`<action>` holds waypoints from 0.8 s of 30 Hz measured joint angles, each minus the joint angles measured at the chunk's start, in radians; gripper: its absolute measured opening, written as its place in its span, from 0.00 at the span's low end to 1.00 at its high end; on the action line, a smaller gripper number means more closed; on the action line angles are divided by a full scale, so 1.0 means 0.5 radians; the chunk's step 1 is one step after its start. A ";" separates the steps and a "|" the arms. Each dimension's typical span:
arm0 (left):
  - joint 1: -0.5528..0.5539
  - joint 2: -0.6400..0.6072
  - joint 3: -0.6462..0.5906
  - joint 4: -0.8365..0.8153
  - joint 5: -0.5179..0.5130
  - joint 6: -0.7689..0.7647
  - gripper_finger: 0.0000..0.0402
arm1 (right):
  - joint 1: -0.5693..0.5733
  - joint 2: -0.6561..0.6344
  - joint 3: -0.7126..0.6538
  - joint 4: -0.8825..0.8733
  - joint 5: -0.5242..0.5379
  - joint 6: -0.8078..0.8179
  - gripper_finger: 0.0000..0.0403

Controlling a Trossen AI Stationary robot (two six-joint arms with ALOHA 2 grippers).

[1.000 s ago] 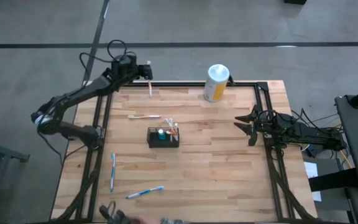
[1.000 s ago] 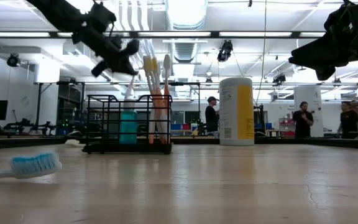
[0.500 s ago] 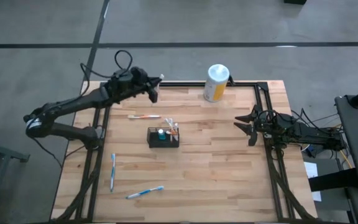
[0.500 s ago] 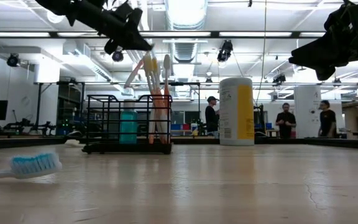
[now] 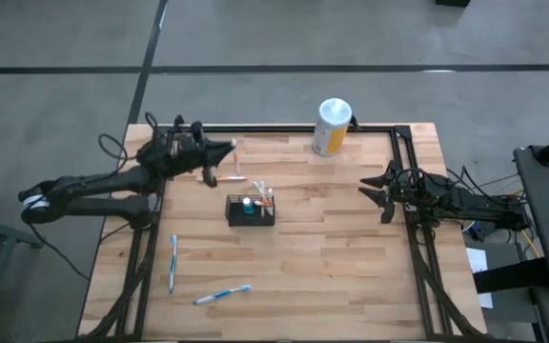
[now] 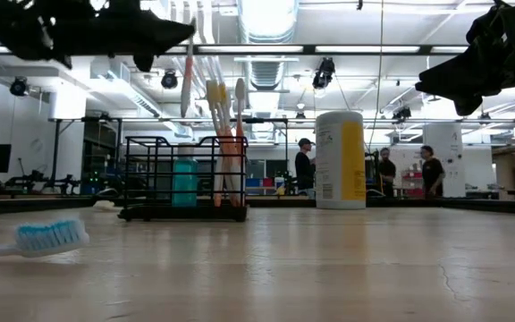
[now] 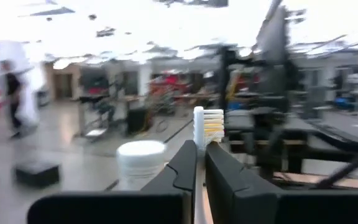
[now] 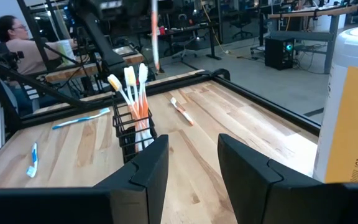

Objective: Pick & Place toothbrushing station
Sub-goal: Put the orange toothbrush into the right section of the wire organizer

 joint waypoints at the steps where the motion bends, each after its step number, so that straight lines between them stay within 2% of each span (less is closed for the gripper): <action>1: -0.001 -0.006 -0.040 0.046 0.039 -0.003 0.05 | 0.001 0.000 0.000 0.000 0.000 0.000 0.33; 6: -0.002 0.014 -0.120 0.060 0.089 -0.080 0.06 | 0.001 0.000 0.000 0.000 0.000 0.000 0.33; 13: -0.006 0.029 -0.083 0.067 0.202 0.123 0.05 | 0.001 0.000 0.000 0.000 0.000 0.000 0.33; 18: -0.011 0.029 -0.048 0.065 0.243 0.150 0.05 | 0.001 0.000 0.000 0.000 -0.001 0.000 0.33; 24: -0.046 0.017 0.004 0.175 0.561 0.147 0.05 | 0.000 0.000 0.000 -0.001 0.000 0.001 0.33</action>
